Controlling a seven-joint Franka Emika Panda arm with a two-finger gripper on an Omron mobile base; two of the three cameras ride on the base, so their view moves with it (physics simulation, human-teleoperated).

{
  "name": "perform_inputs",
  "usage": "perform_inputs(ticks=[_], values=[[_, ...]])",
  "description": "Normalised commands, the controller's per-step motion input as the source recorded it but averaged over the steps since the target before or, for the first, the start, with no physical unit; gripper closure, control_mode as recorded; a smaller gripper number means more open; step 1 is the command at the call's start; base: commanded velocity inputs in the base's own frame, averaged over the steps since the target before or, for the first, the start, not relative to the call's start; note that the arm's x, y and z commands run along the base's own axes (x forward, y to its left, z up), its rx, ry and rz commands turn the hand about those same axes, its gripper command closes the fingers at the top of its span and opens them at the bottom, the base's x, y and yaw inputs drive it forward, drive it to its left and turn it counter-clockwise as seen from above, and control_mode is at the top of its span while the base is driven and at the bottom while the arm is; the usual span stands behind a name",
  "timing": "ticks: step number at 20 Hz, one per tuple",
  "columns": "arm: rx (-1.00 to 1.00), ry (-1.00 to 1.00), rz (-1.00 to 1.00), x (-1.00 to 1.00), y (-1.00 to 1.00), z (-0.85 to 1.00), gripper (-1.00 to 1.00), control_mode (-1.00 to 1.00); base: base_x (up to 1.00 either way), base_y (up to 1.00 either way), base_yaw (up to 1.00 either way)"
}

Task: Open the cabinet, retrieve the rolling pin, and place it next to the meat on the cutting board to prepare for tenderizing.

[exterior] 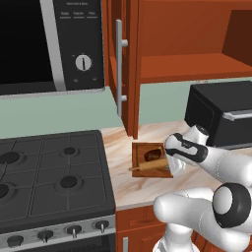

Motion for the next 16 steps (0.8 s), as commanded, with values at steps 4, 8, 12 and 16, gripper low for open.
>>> perform_inputs(ticks=[4,8,12,16], values=[[0.0,0.0,0.0,0.0,0.0,-0.22,1.0,-1.0,0.0,0.0,0.0],[0.0,0.0,0.0,0.03,0.0,-0.15,1.0,-1.0,0.0,0.0,0.0],[0.0,0.0,0.0,0.0,0.0,-0.13,-1.0,-1.0,0.0,0.0,0.0],[0.0,-0.01,0.01,0.0,0.0,0.02,-1.0,-1.0,0.0,0.0,0.0]])
